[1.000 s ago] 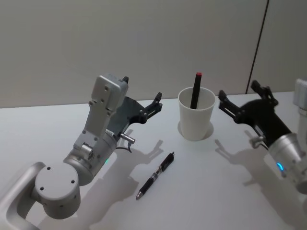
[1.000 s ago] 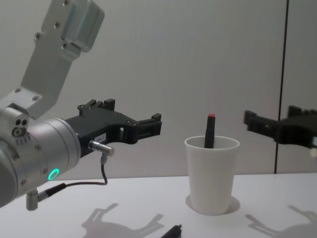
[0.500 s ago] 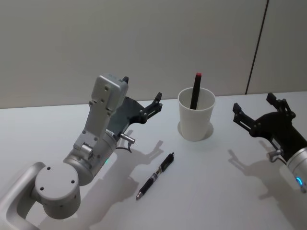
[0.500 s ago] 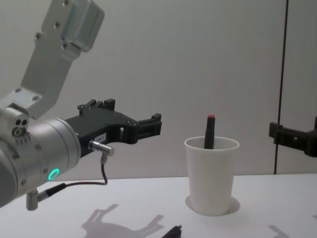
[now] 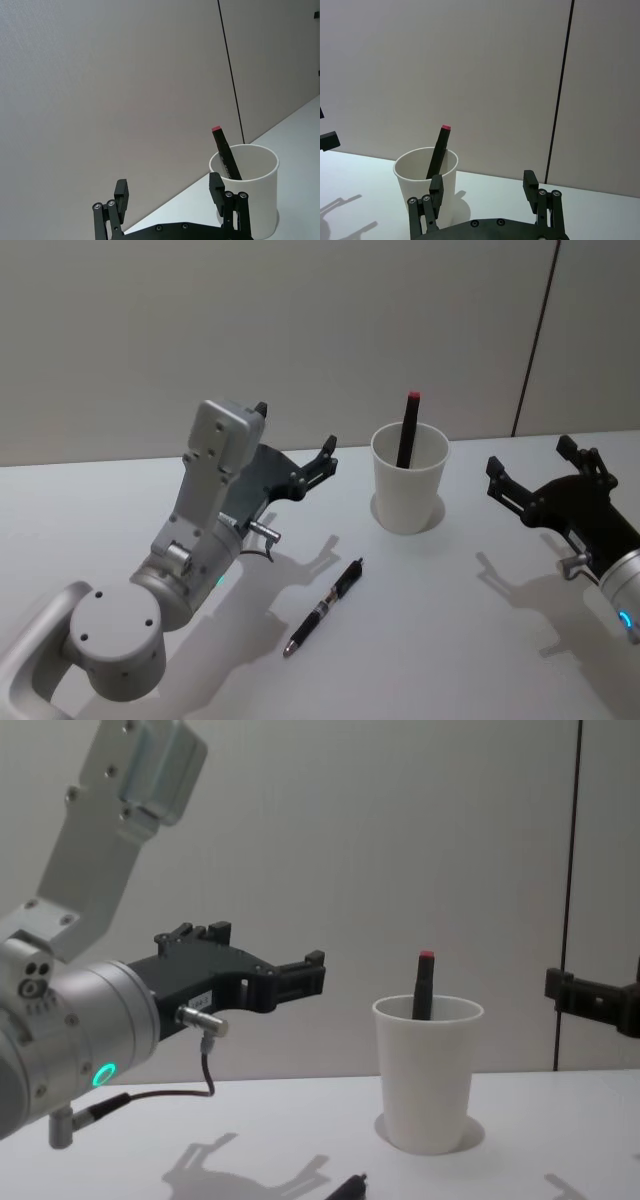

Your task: Place the pen into the pen holder.

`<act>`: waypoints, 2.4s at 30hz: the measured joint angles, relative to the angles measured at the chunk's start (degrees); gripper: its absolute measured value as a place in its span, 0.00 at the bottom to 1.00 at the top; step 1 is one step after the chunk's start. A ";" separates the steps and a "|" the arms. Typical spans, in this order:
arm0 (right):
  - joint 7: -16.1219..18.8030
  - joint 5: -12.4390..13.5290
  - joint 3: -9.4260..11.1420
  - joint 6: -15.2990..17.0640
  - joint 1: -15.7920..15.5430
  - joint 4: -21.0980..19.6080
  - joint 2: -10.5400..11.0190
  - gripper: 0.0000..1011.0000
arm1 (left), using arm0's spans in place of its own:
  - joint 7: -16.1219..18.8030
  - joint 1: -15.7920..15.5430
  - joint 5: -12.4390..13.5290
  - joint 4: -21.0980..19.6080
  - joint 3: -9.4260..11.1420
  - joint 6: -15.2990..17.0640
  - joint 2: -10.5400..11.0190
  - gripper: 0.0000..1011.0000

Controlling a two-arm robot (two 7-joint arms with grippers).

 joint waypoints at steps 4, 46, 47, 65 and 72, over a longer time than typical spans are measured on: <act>0.01 0.00 -0.02 0.00 0.00 0.00 0.00 0.99 | -0.39 0.93 -1.36 -1.20 -0.22 0.15 0.80 0.99; 0.01 -0.03 -0.02 -0.03 0.00 0.01 0.00 0.99 | -14.54 9.27 -13.54 -13.70 -3.01 14.42 12.63 0.99; 0.01 -0.03 -0.02 -0.03 0.01 0.01 0.00 0.99 | -14.79 9.27 -13.56 -13.85 -2.96 15.30 12.64 0.99; 0.01 -0.03 -0.02 -0.03 0.01 0.01 0.00 0.99 | -14.89 9.00 -11.91 -14.41 -1.43 25.08 11.34 0.99; 0.01 -0.03 -0.02 -0.03 0.01 0.01 0.00 0.99 | -13.42 9.03 -11.09 -14.22 -0.90 27.39 10.55 0.99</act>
